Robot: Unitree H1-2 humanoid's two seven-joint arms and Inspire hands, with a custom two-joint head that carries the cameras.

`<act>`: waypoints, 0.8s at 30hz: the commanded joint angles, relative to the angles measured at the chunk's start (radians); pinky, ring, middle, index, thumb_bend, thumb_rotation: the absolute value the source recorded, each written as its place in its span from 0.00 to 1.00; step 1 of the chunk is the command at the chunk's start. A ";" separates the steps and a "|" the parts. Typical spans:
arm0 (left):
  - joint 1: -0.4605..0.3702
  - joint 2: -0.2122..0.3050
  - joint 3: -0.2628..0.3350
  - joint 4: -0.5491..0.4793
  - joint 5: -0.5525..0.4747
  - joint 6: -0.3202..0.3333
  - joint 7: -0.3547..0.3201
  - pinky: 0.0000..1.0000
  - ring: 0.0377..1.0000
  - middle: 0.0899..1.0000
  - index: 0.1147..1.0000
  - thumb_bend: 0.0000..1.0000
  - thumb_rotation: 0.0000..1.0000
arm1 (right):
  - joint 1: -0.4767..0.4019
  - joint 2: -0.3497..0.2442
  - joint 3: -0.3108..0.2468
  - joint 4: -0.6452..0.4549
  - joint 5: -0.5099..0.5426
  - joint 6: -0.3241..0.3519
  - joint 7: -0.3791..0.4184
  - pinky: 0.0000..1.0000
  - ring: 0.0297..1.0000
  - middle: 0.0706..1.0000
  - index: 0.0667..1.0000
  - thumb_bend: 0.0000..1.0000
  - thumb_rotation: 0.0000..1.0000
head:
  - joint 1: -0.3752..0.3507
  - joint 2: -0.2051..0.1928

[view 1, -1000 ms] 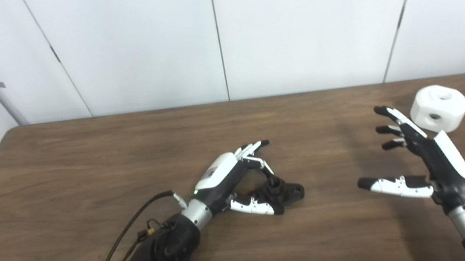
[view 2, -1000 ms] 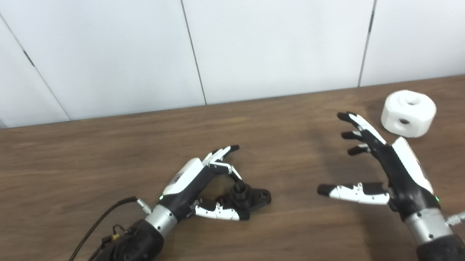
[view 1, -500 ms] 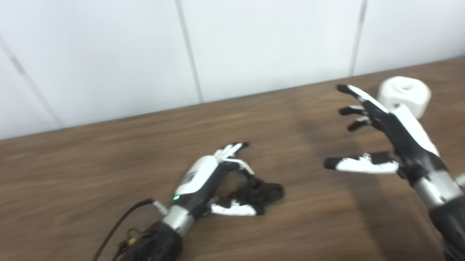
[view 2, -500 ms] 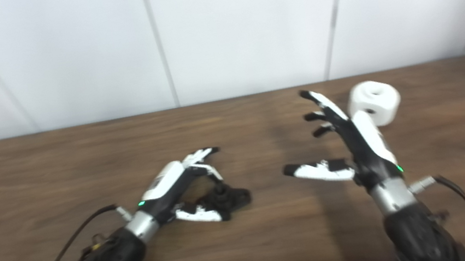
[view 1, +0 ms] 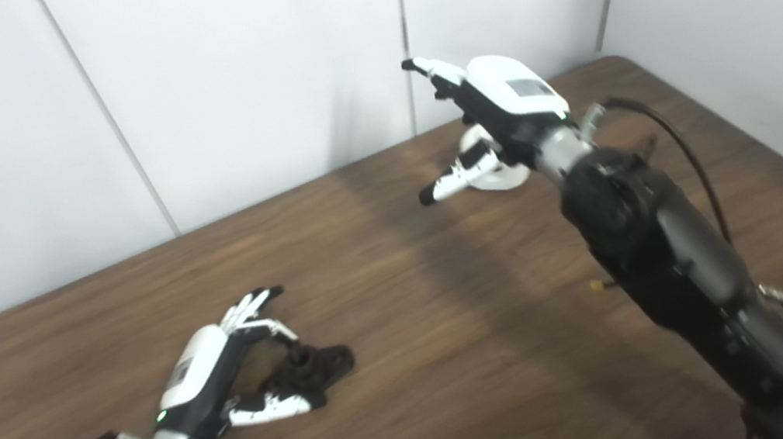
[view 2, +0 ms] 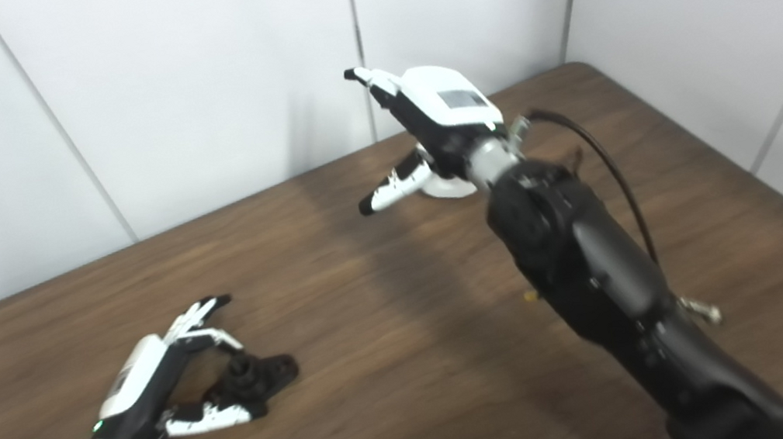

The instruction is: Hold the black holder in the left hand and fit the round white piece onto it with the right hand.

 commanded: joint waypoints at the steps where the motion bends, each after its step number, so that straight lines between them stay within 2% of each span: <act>1: 0.063 0.011 -0.028 0.090 0.069 0.033 -0.003 1.00 1.00 0.94 0.41 0.52 0.05 | -0.071 -0.066 -0.014 0.026 -0.041 -0.001 0.003 0.67 0.86 0.96 0.95 0.84 0.31 | -0.006 -0.011; 6: 0.064 0.009 -0.026 0.096 0.080 0.045 0.003 1.00 1.00 0.93 0.42 0.52 0.05 | -0.132 -0.132 -0.023 0.125 -0.078 0.002 0.040 0.73 0.92 0.99 0.96 0.87 0.34 | -0.021 -0.031; 10: 0.066 0.011 -0.025 0.091 0.079 0.046 0.000 1.00 1.00 0.93 0.42 0.52 0.05 | -0.171 -0.171 -0.011 0.188 -0.128 0.003 0.072 0.87 1.00 1.00 0.96 0.94 0.41 | -0.023 -0.038; 12: 0.069 0.011 -0.022 0.086 0.075 0.050 -0.002 1.00 1.00 0.93 0.42 0.52 0.05 | -0.196 -0.185 -0.007 0.221 -0.164 0.004 0.120 0.88 1.00 1.00 0.96 0.96 0.43 | -0.027 -0.039; 14: 0.070 0.011 -0.019 0.089 0.069 0.047 -0.002 1.00 1.00 0.93 0.42 0.52 0.05 | -0.216 -0.194 -0.003 0.247 -0.179 0.004 0.155 0.90 1.00 1.00 0.96 0.97 0.45 | -0.027 -0.039; 15: 0.071 0.012 -0.019 0.089 0.067 0.046 -0.004 1.00 1.00 0.93 0.42 0.52 0.05 | -0.225 -0.197 0.000 0.262 -0.183 0.003 0.176 0.90 1.00 1.00 0.95 0.99 0.50 | -0.028 -0.047; 18: 0.075 0.012 -0.016 0.081 0.062 0.057 -0.014 1.00 1.00 0.94 0.42 0.52 0.05 | -0.243 -0.200 0.011 0.297 -0.188 0.003 0.227 0.92 1.00 1.00 0.95 1.00 0.56 | -0.026 -0.047; 21: 0.080 0.012 -0.016 0.073 0.062 0.062 -0.020 1.00 1.00 0.94 0.42 0.52 0.05 | -0.248 -0.199 0.013 0.308 -0.174 0.003 0.271 0.94 1.00 1.00 0.96 1.00 0.57 | -0.020 -0.047; 24: 0.082 0.011 -0.015 0.070 0.065 0.067 -0.021 1.00 1.00 0.94 0.42 0.52 0.05 | -0.252 -0.192 0.014 0.299 -0.183 0.004 0.351 0.93 1.00 1.00 0.96 1.00 0.57 | -0.017 -0.044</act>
